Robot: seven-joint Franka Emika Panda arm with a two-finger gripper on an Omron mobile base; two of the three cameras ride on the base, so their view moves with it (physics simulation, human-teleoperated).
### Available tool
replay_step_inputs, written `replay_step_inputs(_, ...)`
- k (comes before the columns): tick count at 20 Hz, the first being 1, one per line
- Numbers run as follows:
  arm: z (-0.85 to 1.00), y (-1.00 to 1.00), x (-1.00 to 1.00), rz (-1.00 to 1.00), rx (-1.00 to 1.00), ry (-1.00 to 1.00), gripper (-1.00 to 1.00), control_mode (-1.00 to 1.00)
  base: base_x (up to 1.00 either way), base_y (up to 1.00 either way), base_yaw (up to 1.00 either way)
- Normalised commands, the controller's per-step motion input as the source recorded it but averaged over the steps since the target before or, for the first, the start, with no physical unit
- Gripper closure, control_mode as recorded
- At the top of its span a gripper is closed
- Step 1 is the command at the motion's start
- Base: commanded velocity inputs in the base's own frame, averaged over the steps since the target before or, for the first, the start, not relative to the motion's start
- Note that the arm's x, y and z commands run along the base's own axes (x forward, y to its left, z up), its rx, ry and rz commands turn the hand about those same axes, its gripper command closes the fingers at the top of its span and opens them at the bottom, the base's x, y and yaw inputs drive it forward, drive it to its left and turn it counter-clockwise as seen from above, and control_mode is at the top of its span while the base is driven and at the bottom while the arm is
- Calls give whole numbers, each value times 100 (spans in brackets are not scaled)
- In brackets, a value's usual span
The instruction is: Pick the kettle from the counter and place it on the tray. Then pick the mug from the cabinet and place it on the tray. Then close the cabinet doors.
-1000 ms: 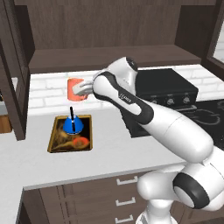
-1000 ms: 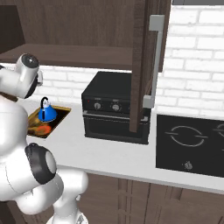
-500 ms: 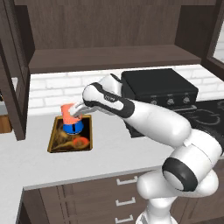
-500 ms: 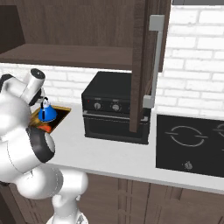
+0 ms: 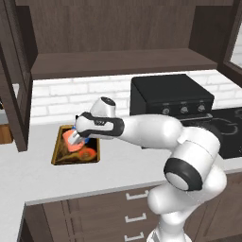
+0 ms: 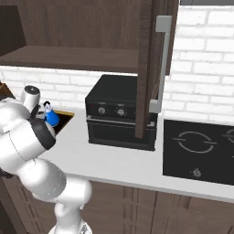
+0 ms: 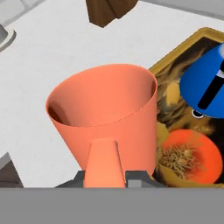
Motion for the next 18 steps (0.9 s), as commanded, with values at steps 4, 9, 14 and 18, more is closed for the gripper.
replay_step_inputs(4,-22,0,20,0,6,-4,100,-100,0,0,0)
replay_step_inputs(9,-34,0,24,0,8,-8,100,-100,0,0,0)
replay_step_inputs(14,-53,0,19,0,0,-15,100,-100,0,0,0)
replay_step_inputs(18,-37,0,17,0,2,-8,100,-100,0,0,0)
